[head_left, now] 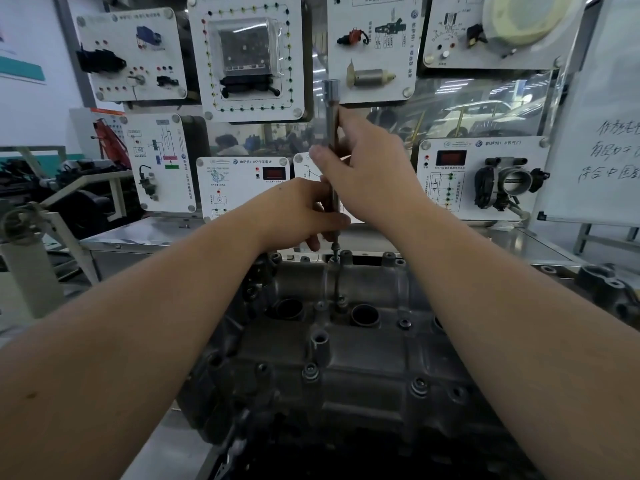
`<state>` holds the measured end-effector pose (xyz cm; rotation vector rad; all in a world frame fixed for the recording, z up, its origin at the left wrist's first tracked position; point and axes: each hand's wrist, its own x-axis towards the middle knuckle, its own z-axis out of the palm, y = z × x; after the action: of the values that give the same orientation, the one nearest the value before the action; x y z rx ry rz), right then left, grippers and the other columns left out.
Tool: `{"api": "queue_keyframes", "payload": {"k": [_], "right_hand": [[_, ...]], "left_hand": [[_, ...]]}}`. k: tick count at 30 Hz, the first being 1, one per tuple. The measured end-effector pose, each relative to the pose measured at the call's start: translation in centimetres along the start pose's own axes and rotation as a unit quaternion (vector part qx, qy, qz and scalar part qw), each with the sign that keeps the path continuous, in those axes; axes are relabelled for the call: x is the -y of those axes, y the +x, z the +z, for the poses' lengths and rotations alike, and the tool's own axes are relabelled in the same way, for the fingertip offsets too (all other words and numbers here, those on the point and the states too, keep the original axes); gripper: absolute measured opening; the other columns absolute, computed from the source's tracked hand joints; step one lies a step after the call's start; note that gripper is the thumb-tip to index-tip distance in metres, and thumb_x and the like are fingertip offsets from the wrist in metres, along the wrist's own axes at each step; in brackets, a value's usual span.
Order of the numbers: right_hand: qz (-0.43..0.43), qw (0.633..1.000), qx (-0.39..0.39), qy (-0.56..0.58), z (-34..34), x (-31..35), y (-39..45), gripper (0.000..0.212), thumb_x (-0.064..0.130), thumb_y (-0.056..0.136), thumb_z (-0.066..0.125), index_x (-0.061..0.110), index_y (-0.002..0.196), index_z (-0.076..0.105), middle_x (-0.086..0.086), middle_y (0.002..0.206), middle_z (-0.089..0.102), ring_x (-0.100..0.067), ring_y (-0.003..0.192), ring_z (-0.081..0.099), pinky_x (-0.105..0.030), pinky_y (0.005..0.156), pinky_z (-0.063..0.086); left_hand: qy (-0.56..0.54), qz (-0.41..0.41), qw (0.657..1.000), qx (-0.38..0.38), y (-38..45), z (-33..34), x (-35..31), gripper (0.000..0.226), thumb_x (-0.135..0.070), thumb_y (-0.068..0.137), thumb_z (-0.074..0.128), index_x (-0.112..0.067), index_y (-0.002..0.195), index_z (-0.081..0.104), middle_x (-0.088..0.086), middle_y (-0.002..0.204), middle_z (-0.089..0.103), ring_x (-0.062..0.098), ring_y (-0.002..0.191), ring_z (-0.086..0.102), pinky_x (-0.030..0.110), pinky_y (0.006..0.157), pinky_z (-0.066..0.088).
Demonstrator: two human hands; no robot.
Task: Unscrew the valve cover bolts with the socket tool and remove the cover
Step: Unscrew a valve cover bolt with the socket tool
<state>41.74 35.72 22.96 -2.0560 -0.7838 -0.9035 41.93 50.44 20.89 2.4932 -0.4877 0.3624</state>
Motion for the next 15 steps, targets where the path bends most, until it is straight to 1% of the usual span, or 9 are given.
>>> {"api": "queue_keyframes", "payload": {"k": [2, 3, 5, 7, 9, 10, 13, 15], "right_hand": [[0.006, 1.0, -0.007, -0.003, -0.07, -0.02, 0.16, 0.017, 0.028, 0.101, 0.058, 0.014, 0.11, 0.063, -0.002, 0.089, 0.071, -0.019, 0.082, 0.071, -0.041, 0.076, 0.058], [0.015, 1.0, -0.002, -0.003, -0.07, -0.05, 0.28, 0.017, 0.025, 0.102, 0.056, 0.012, 0.109, 0.062, -0.005, 0.091, 0.071, -0.023, 0.084, 0.071, -0.043, 0.077, 0.058], [0.027, 1.0, 0.012, -0.002, 0.0, -0.1, 0.41, 0.016, 0.021, 0.103, 0.05, 0.01, 0.112, 0.058, -0.008, 0.094, 0.072, -0.025, 0.085, 0.072, -0.045, 0.077, 0.059], [0.028, 1.0, 0.013, 0.002, 0.04, -0.05, 0.26, 0.02, 0.018, 0.103, 0.045, 0.011, 0.121, 0.052, -0.009, 0.095, 0.071, -0.024, 0.082, 0.072, -0.046, 0.074, 0.06], [0.029, 0.999, 0.011, 0.01, 0.04, -0.05, 0.05, 0.026, 0.017, 0.102, 0.044, 0.013, 0.128, 0.047, -0.009, 0.094, 0.072, -0.024, 0.08, 0.073, -0.047, 0.071, 0.06], [0.028, 0.999, 0.01, 0.015, 0.04, -0.06, -0.02, 0.026, 0.018, 0.102, 0.045, 0.014, 0.128, 0.047, -0.009, 0.093, 0.072, -0.024, 0.079, 0.073, -0.047, 0.071, 0.06], [0.018, 1.0, -0.007, 0.017, -0.03, 0.04, -0.09, 0.023, 0.03, 0.102, 0.056, 0.017, 0.121, 0.055, -0.003, 0.09, 0.072, -0.017, 0.078, 0.072, -0.042, 0.074, 0.059], [0.013, 1.0, -0.011, 0.01, -0.13, 0.01, 0.05, 0.019, 0.031, 0.102, 0.057, 0.015, 0.112, 0.061, -0.001, 0.088, 0.072, -0.014, 0.076, 0.071, -0.039, 0.074, 0.059]], "left_hand": [[0.001, 0.002, 1.0, -0.001, 0.11, 0.03, 0.0, 0.017, -0.038, 0.096, 0.067, -0.024, 0.107, 0.07, -0.01, 0.084, 0.076, 0.008, 0.066, 0.073, 0.02, 0.062, 0.052], [0.001, 0.001, 1.0, -0.001, 0.15, 0.08, -0.01, 0.016, -0.037, 0.097, 0.066, -0.024, 0.106, 0.07, -0.012, 0.083, 0.076, 0.008, 0.066, 0.073, 0.017, 0.06, 0.051], [-0.01, -0.004, 1.0, 0.0, 0.17, 0.11, 0.0, 0.014, -0.034, 0.098, 0.065, -0.024, 0.106, 0.07, -0.02, 0.082, 0.074, 0.009, 0.067, 0.074, 0.012, 0.052, 0.048], [-0.023, -0.005, 1.0, 0.002, 0.12, 0.03, 0.05, 0.012, -0.03, 0.098, 0.064, -0.024, 0.106, 0.071, -0.023, 0.083, 0.073, 0.01, 0.069, 0.074, 0.012, 0.05, 0.046], [-0.015, 0.0, 1.0, 0.002, 0.04, -0.07, 0.05, 0.012, -0.03, 0.098, 0.065, -0.023, 0.106, 0.071, -0.023, 0.084, 0.073, 0.009, 0.069, 0.074, 0.016, 0.055, 0.049], [-0.011, 0.003, 1.0, 0.001, 0.03, -0.09, 0.06, 0.013, -0.031, 0.097, 0.065, -0.023, 0.106, 0.071, -0.023, 0.083, 0.074, 0.009, 0.067, 0.074, 0.02, 0.059, 0.051], [-0.012, 0.008, 1.0, -0.001, 0.05, 0.02, 0.04, 0.016, -0.035, 0.096, 0.068, -0.022, 0.104, 0.071, -0.02, 0.082, 0.074, 0.012, 0.065, 0.073, 0.033, 0.071, 0.06], [-0.008, 0.008, 1.0, -0.003, 0.14, 0.07, 0.02, 0.019, -0.037, 0.095, 0.069, -0.021, 0.104, 0.071, -0.017, 0.081, 0.074, 0.012, 0.065, 0.073, 0.034, 0.073, 0.061]]}}
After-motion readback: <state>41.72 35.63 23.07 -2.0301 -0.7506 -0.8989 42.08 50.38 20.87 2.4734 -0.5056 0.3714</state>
